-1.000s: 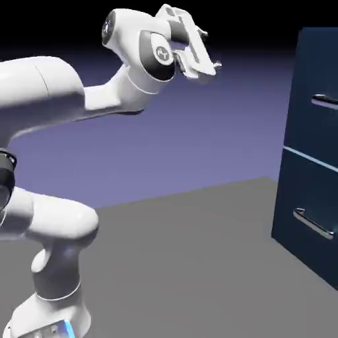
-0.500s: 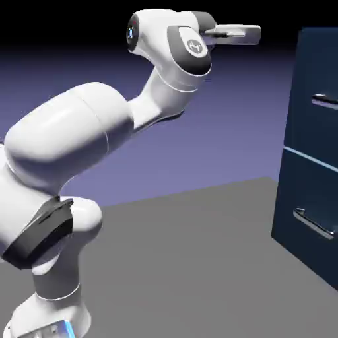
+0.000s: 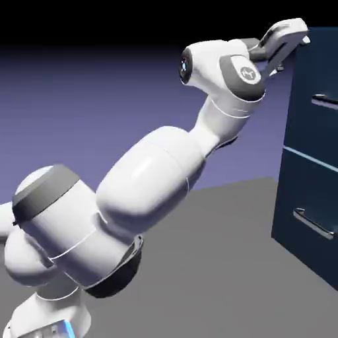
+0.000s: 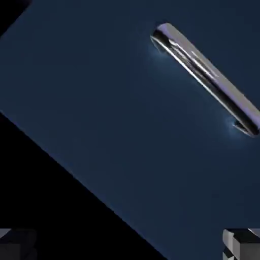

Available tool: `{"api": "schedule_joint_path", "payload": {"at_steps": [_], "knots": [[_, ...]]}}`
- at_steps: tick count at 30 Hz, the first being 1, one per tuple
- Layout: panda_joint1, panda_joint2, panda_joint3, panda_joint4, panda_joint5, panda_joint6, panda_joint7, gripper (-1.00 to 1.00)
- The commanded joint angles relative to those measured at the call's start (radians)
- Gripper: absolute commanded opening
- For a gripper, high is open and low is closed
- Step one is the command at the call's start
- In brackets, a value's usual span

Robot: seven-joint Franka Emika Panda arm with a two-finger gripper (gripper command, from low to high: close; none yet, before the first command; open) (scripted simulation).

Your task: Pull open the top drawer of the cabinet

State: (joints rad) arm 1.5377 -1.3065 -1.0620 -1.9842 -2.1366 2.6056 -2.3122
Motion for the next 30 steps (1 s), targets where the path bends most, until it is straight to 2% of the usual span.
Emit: {"api": "schedule_joint_path", "payload": {"at_steps": [1, 12, 14, 20, 21, 30], "knots": [[0.022, -0.011, -0.015, 0.012, -0.03, -0.006, -0.044, 0.0], [0.261, -0.126, -0.182, 0.141, -0.365, -0.074, -0.522, 0.0], [0.265, -0.128, -0.184, 0.143, -0.371, -0.075, -0.53, 0.0], [0.416, -0.124, -0.219, 0.348, -0.368, -0.022, -0.585, 0.0], [0.416, -0.124, -0.219, 0.348, -0.368, -0.022, -0.585, -1.0], [0.235, -0.208, -0.137, 0.058, -0.375, -0.136, -0.585, -1.0]]}}
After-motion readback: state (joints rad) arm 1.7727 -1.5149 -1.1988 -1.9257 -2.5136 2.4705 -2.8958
